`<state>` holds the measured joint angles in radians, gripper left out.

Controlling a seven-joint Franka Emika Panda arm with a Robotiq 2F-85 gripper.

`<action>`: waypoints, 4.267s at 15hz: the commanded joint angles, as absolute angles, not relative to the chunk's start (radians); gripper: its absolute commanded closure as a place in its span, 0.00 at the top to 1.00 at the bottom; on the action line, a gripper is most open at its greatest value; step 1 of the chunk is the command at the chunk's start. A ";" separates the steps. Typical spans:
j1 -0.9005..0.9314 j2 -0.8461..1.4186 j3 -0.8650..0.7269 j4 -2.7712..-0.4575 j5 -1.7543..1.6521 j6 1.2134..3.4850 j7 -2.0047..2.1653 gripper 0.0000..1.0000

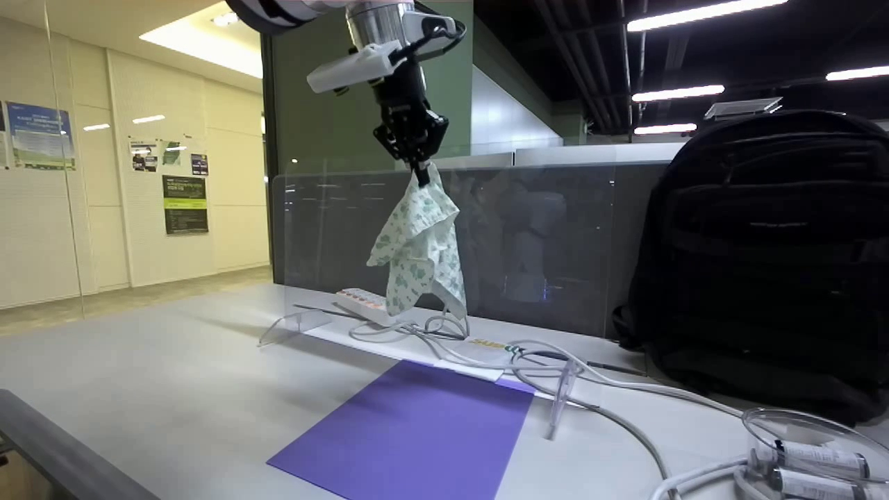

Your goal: Hang the towel on the colourless screen

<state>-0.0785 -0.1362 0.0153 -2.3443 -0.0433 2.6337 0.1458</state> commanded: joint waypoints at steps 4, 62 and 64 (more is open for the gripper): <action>-0.099 -0.106 0.107 -2.227 -0.272 2.748 0.559 0.01; 0.033 0.168 -0.014 -1.771 -0.878 2.509 1.315 0.75; 0.034 0.165 -0.016 -1.769 -0.880 2.491 1.301 0.89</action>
<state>0.0189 0.1575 0.0013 -1.8014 -0.8860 2.5228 1.3255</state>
